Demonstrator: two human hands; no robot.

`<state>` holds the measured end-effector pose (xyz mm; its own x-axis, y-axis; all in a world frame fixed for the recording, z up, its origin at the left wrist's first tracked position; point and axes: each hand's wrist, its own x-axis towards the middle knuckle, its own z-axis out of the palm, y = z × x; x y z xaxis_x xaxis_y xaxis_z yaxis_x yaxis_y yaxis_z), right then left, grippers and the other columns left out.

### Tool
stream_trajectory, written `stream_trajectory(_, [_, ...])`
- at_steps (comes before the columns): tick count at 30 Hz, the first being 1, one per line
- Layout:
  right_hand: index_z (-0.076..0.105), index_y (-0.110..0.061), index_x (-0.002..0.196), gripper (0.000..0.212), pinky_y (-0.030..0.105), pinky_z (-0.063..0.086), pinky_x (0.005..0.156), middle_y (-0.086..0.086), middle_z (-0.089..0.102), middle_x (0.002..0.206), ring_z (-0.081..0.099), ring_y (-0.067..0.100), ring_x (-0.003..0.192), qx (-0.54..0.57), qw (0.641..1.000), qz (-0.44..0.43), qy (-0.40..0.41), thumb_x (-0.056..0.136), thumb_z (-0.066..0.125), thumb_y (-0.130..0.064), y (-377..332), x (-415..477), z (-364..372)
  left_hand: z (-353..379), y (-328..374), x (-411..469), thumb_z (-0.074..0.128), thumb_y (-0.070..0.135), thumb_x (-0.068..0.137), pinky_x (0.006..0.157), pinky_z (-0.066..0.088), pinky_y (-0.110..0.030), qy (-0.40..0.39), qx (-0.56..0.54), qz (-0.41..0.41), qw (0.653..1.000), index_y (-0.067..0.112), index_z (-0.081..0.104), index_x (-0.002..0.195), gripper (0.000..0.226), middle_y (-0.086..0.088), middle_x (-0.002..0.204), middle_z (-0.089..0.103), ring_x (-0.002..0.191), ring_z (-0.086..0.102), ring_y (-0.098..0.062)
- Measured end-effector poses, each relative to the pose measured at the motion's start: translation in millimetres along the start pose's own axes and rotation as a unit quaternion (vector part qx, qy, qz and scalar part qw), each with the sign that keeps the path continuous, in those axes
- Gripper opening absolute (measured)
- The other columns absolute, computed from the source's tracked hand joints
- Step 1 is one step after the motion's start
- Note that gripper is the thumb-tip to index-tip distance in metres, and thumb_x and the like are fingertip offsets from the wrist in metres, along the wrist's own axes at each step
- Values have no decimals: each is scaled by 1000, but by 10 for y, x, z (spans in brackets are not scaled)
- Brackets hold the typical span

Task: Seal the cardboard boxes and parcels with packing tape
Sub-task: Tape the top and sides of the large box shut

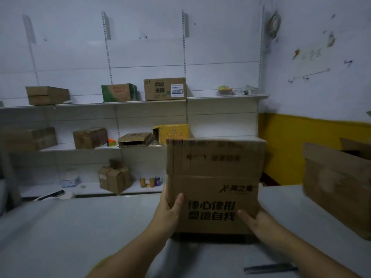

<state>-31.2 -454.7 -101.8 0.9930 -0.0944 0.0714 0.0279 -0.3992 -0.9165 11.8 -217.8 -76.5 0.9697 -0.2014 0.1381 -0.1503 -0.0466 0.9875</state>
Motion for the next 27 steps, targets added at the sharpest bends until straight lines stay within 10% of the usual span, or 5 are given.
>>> stream_trajectory(6, [36,-41,132,98,39,34,110,-9,43,135,43,18,131,48,998,9,-37,53,29,-99,-199,1,-511,-413,183,48,49,-10,86,100,42,-45,-18,-82,-95,992,33,34,140,71,-4,140,46,119,50,-25])
stream_trajectory(12, [67,-13,96,30,33,49,78,4,69,93,63,19,92,151,965,-174,125,98,42,-29,-1024,27,-804,-535,1255,153,58,6,87,84,54,-31,81,-24,170,982,19,55,111,28,-3,103,66,96,65,-17])
stream_trajectory(20, [71,-42,101,34,20,49,84,-20,60,121,57,10,114,-132,968,-113,-182,68,70,-39,-1150,-168,-881,-260,1567,146,70,17,81,102,43,-35,-315,382,40,868,46,40,129,64,10,140,46,129,43,-11])
stream_trajectory(23, [52,-53,118,45,23,39,101,-38,23,139,29,-3,129,-322,916,-121,-206,80,69,-37,-986,-287,-699,-267,1193,119,73,48,73,115,-1,-53,-285,582,66,759,51,7,144,97,19,155,8,145,0,-19])
stream_trajectory(27, [51,-50,114,31,24,37,103,-32,31,133,35,-9,119,-404,889,-156,-147,84,62,-50,-1046,-305,-576,-286,925,128,75,52,70,117,13,-48,-264,569,83,774,48,-2,145,108,23,154,-3,144,1,-16])
